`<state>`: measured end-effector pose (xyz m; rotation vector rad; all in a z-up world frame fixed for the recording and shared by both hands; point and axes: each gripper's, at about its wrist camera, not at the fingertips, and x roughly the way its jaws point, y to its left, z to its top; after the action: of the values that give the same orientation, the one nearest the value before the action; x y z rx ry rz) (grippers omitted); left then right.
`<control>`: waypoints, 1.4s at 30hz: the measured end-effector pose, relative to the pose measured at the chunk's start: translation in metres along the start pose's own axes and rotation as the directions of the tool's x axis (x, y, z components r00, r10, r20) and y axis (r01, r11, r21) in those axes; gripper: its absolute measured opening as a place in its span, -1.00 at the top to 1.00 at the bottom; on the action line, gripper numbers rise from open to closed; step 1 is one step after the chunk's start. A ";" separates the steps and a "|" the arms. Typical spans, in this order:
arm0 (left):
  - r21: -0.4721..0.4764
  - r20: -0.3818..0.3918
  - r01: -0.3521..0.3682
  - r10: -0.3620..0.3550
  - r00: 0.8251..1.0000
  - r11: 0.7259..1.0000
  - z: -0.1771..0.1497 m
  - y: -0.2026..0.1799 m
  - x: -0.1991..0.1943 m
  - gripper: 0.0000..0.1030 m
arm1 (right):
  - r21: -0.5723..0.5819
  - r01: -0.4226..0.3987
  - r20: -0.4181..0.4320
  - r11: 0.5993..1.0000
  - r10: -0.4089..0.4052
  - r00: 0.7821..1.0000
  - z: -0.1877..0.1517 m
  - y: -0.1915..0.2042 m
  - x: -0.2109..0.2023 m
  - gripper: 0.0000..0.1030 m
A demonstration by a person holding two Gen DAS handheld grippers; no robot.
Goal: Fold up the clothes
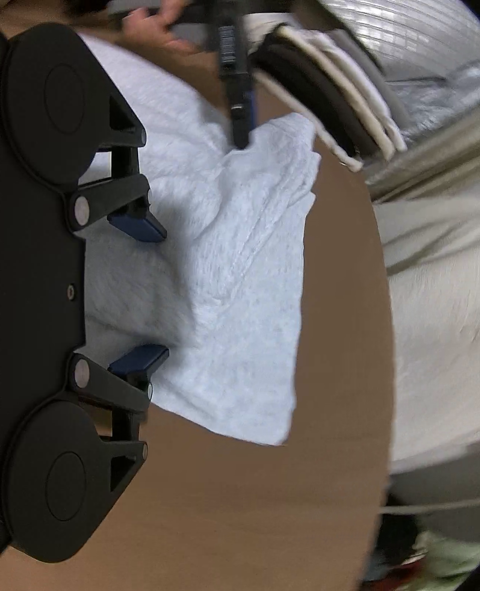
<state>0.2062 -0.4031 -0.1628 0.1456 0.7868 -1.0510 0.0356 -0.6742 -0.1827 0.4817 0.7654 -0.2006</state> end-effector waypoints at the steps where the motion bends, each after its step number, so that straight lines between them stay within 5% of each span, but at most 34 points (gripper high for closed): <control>1: 0.014 -0.019 -0.005 0.006 1.000 1.000 -0.003 0.000 0.002 -0.41 | -0.003 -0.017 0.010 1.000 0.017 1.000 0.000 0.001 0.001 -0.23; 4: 0.088 -0.025 -0.040 0.042 0.999 0.995 -0.016 -0.009 0.007 -0.42 | 0.017 -0.021 0.033 1.000 0.021 0.999 0.001 0.002 0.002 0.44; 8: 0.128 0.052 -0.092 0.086 0.995 0.987 -0.019 -0.024 -0.006 -0.39 | -0.022 -0.014 0.130 1.000 0.017 0.991 0.004 0.012 -0.020 0.73; 11: 0.174 0.178 -0.137 0.106 0.978 0.975 -0.012 -0.037 -0.021 -0.39 | -0.101 -0.005 0.248 0.995 0.031 0.968 0.008 0.029 -0.047 0.76; 15: 0.198 0.163 -0.206 0.175 0.971 0.958 0.002 -0.046 -0.005 -0.40 | 0.093 0.052 0.138 0.994 -0.065 0.988 0.012 -0.005 -0.020 0.74; 17: 0.184 0.134 -0.246 0.224 0.965 0.951 0.006 -0.045 0.008 -0.40 | 0.187 0.085 0.057 0.979 -0.097 0.994 0.008 -0.024 0.001 0.56; 22: 0.080 0.142 -0.161 0.149 0.979 0.984 -0.001 -0.031 0.007 -0.40 | 0.335 -0.069 0.110 0.940 0.034 0.993 0.009 -0.045 -0.004 0.08; 27: 0.077 0.126 -0.038 0.028 0.992 0.996 -0.007 -0.017 0.006 -0.41 | 0.256 -0.035 0.150 0.966 -0.004 0.989 0.007 -0.039 0.008 0.13; 28: 0.110 0.119 -0.049 0.035 0.992 0.993 -0.007 -0.021 0.009 -0.39 | 0.224 -0.025 0.159 0.974 -0.012 0.987 0.007 -0.035 0.011 0.37; 29: 0.152 0.114 -0.068 0.051 0.992 0.986 -0.005 -0.026 0.012 0.00 | 0.184 -0.015 0.166 0.983 -0.016 0.986 0.009 -0.029 0.010 0.57; 31: 0.244 0.096 -0.113 0.091 0.991 0.963 0.000 -0.036 0.019 0.95 | 0.094 -0.022 0.225 0.995 0.000 0.974 0.015 -0.016 -0.002 0.62; 35: 0.230 0.131 -0.171 0.143 0.981 0.958 0.015 -0.043 0.017 0.93 | 0.018 -0.095 0.349 0.995 0.083 0.934 0.023 -0.004 -0.030 0.65; 37: 0.168 0.133 -0.238 0.217 0.967 0.957 0.018 -0.039 0.022 0.75 | 0.091 -0.044 0.283 0.995 0.016 0.959 0.023 -0.019 -0.013 0.64; 40: 0.121 0.122 -0.343 0.329 0.936 0.931 0.012 -0.030 0.027 -0.01 | 0.176 0.025 0.181 0.984 -0.057 0.982 0.021 -0.040 0.012 0.52; 42: 0.091 0.117 -0.341 0.330 0.937 0.936 0.006 -0.025 0.017 0.00 | 0.210 0.019 0.171 0.977 -0.056 0.984 0.022 -0.044 0.015 0.50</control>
<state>0.1926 -0.4309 -0.1632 0.3086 0.5877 -0.7691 0.0447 -0.7231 -0.1947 0.6391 0.5827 -0.3566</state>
